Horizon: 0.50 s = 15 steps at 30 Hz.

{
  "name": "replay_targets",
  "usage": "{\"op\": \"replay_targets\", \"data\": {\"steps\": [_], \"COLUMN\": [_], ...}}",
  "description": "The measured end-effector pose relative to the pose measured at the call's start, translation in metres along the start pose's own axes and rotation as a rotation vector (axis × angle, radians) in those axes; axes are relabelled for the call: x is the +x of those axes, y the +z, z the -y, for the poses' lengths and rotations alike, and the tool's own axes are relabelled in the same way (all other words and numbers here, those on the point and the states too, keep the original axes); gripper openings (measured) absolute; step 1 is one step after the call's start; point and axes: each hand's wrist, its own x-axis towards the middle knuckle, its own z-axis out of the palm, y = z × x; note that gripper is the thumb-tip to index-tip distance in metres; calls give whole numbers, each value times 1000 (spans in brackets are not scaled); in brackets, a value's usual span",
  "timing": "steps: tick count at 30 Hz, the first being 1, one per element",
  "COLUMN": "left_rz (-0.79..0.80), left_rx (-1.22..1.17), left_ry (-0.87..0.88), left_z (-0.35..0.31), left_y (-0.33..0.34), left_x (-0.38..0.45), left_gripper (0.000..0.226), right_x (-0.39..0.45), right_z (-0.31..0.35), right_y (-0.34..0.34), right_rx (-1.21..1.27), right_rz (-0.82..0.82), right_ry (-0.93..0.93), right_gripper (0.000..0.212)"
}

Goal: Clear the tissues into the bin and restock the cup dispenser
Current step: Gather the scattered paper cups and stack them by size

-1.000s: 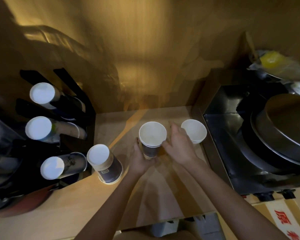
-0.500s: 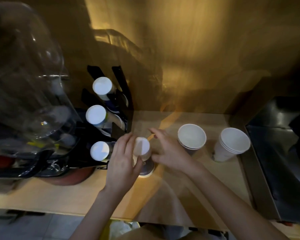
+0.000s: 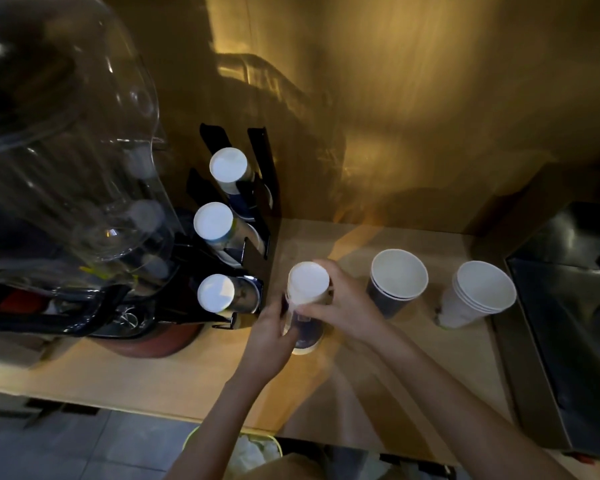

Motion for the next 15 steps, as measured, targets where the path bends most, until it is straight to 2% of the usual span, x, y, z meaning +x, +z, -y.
{"op": "replay_targets", "data": {"steps": [2, 4, 6, 9, 15], "left_rz": [22, 51, 60, 42, 58], "left_rx": [-96, -317, -536, -725, -1065], "left_ry": [-34, -78, -136, -175, -150], "left_z": [-1, -4, -9, -14, -39], "left_y": [0, 0, -2, -3, -14], "left_x": [1, 2, 2, 8, 29], "left_gripper": [47, 40, 52, 78, 85], "right_x": [-1, -3, -5, -7, -16], "right_z": [5, 12, 17, 21, 19], "right_y": [-15, -33, -50, -74, -93], "right_rx": [126, 242, 341, 498, 699], "right_rz": [-47, -102, -187, -342, -428], "right_ry": [12, 3, -4, 28, 108], "right_gripper": [69, 62, 56, 47, 29]}}
